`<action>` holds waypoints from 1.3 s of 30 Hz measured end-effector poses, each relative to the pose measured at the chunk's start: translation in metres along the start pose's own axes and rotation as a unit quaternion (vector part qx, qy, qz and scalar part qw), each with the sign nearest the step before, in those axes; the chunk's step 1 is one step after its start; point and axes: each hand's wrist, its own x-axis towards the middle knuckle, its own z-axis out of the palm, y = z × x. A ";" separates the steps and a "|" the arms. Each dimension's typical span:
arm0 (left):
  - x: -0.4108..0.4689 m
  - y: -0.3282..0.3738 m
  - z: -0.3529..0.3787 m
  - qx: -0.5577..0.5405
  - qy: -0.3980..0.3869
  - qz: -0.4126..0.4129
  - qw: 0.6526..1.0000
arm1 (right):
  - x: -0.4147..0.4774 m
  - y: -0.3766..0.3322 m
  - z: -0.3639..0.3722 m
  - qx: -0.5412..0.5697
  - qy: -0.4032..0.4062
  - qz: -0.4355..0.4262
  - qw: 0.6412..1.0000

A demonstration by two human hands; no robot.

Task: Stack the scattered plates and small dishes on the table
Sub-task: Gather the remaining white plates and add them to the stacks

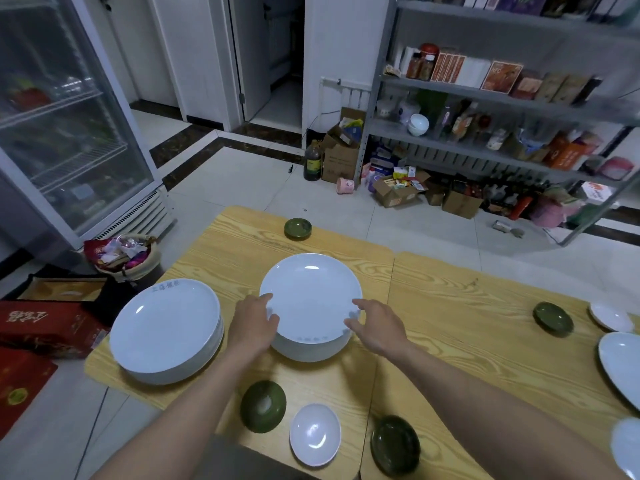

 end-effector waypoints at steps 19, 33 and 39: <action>-0.125 0.228 0.106 0.301 -0.036 0.327 0.895 | -0.151 0.157 -0.115 -0.288 0.031 0.042 0.956; -0.300 0.399 0.288 0.258 -0.101 0.405 0.871 | -0.338 0.390 -0.163 -0.186 0.049 0.183 0.964; -0.300 0.441 0.343 0.266 -0.120 0.415 0.862 | -0.340 0.455 -0.175 -0.157 0.057 0.210 0.963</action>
